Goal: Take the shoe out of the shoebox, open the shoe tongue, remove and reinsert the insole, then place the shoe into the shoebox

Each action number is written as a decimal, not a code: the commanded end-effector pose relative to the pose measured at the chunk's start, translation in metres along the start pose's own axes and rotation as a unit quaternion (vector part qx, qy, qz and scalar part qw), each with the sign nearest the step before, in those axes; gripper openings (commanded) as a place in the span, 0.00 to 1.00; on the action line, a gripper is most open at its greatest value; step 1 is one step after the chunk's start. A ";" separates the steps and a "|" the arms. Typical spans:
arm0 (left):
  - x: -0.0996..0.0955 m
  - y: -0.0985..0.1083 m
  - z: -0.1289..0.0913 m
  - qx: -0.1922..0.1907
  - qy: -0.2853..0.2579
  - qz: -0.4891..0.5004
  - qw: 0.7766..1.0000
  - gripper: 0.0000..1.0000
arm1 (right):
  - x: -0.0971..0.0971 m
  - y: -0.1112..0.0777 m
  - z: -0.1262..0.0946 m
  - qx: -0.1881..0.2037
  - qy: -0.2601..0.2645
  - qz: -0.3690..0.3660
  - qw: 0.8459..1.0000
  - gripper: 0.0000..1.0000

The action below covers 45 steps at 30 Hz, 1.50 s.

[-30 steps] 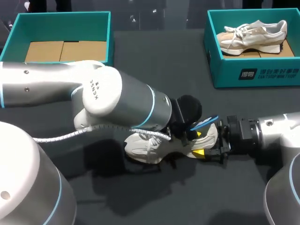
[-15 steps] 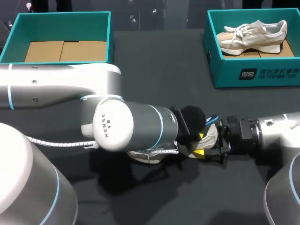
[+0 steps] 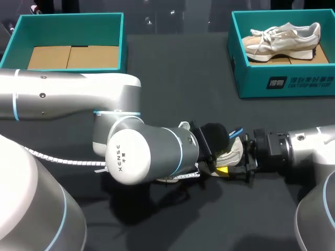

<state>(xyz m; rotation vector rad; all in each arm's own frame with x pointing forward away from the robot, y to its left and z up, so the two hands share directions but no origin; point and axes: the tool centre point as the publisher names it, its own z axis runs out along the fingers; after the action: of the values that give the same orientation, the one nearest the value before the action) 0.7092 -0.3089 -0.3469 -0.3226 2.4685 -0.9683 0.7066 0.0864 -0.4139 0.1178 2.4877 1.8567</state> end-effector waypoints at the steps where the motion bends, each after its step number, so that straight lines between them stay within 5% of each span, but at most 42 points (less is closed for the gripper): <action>1: -0.005 0.004 -0.003 0.006 0.003 0.000 1.000 0.15 | 0.002 -0.001 0.001 0.001 -0.001 0.000 1.000 0.00; 4: -0.006 0.004 -0.001 0.008 0.003 0.001 1.000 0.12 | 0.002 -0.001 0.001 0.001 -0.001 0.000 1.000 0.00; 6: -0.008 0.003 0.001 0.010 0.003 0.001 1.000 0.00 | 0.002 -0.001 0.001 0.001 -0.001 0.000 1.000 0.00; 16: -0.011 -0.021 -0.008 0.026 0.039 -0.025 0.999 0.00 | 0.002 -0.001 0.001 0.001 -0.001 0.000 1.000 0.00; 33: 0.001 -0.079 -0.050 0.000 0.153 -0.066 0.986 0.00 | 0.002 -0.001 0.001 0.001 -0.001 0.000 1.000 0.00; 45: -0.002 -0.132 -0.092 -0.030 0.290 -0.097 0.952 0.00 | 0.002 -0.001 0.001 0.001 -0.001 0.000 1.000 0.00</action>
<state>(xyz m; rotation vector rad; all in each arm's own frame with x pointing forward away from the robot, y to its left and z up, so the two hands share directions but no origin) 0.6677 -0.3594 -0.2170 -0.4066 2.8968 -1.2005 0.7063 0.0864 -0.4139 0.1173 2.4878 1.8570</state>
